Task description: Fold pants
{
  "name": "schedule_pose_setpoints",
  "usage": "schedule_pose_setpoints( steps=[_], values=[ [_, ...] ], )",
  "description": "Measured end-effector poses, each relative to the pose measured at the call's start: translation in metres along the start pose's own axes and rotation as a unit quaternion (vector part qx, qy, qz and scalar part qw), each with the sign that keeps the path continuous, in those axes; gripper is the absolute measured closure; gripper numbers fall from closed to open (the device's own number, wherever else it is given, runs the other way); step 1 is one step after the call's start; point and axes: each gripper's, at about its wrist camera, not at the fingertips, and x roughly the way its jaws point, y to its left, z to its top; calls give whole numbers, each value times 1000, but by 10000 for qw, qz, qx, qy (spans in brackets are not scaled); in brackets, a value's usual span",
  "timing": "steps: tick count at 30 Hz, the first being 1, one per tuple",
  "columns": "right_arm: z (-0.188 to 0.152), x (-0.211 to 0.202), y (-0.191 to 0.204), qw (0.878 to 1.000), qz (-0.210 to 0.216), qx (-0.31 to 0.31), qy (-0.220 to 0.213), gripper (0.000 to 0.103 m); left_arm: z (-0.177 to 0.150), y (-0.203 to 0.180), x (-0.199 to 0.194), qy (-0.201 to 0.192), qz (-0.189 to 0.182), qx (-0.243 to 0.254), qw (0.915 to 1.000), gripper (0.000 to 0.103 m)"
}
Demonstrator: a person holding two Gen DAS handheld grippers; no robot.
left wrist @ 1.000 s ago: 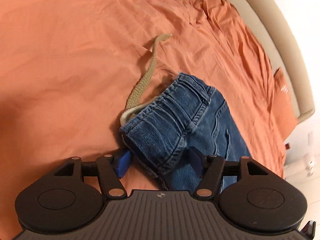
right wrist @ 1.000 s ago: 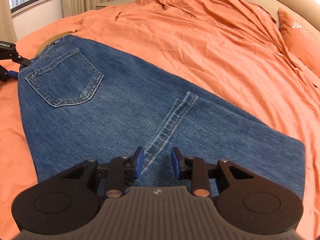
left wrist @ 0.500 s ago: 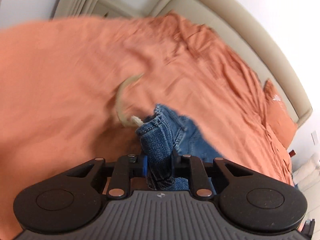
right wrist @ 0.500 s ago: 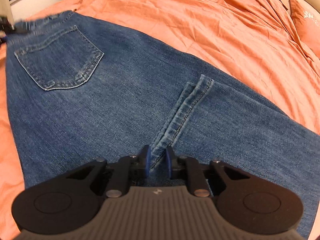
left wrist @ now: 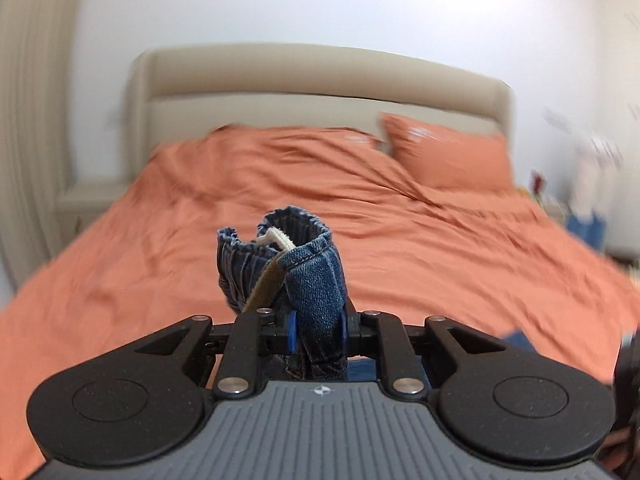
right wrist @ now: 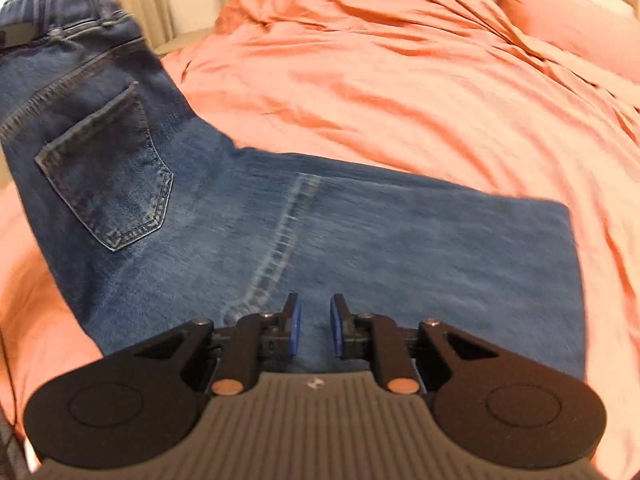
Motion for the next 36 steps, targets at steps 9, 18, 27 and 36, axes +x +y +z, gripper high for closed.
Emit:
schedule_pose_setpoints(
  steps=[9, 18, 27, 36],
  values=[
    [-50, -37, -57, 9975, -131, 692, 35, 91, -80, -158, 69, 904, -614, 1572, 9815, 83],
    [-86, -56, -90, 9947, -159, 1010, 107, 90, -122, -166, 97, 2470, -2055, 839, 9433, 46],
    [-54, -67, -78, 9924, 390, 1113, -341, 80, -79, -87, 85, 2300, -2423, 86, 9425, 34],
    [13, 13, -76, 9845, 682, 1546, -469, 64, -66, -5, 98, 1926, -1097, 449, 9741, 34]
  ],
)
